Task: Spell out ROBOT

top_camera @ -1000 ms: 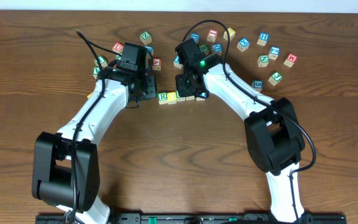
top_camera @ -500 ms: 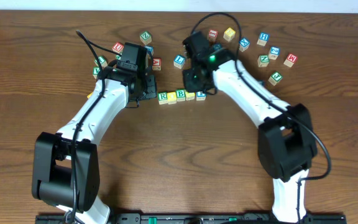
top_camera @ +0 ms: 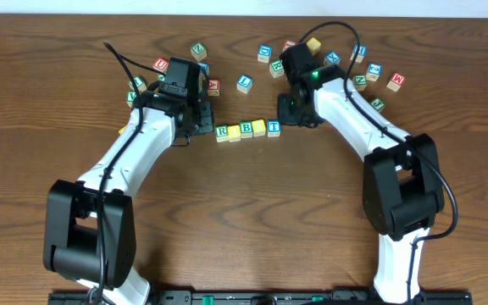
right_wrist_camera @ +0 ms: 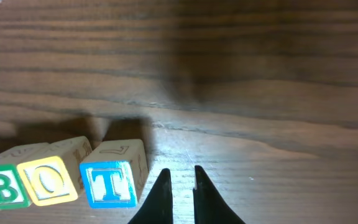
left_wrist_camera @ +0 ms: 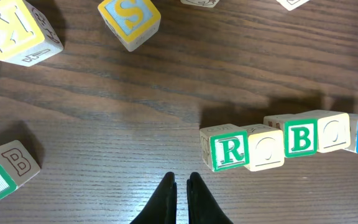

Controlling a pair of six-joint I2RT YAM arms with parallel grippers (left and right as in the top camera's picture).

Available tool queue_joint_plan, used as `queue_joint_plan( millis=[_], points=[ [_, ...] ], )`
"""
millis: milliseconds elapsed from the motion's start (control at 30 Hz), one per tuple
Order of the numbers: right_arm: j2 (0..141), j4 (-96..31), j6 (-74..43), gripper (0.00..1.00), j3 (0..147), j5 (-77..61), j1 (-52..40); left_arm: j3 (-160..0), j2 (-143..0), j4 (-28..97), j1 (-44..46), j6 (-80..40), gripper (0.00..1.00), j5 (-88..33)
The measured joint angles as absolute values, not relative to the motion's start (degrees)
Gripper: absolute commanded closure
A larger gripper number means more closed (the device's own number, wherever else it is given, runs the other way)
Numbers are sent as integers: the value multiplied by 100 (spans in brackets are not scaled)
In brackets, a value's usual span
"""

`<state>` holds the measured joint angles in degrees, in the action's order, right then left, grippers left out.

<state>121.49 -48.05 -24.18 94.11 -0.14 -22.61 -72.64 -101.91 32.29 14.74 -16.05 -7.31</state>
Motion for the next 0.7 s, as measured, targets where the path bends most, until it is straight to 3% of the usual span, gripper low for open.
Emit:
queue_joint_plan(
  millis=[700],
  points=[
    [12149,-4097,-2093,94,8978,-821,-2274,-7264,-10191,3190,1474,-1634,92,-731]
  ],
)
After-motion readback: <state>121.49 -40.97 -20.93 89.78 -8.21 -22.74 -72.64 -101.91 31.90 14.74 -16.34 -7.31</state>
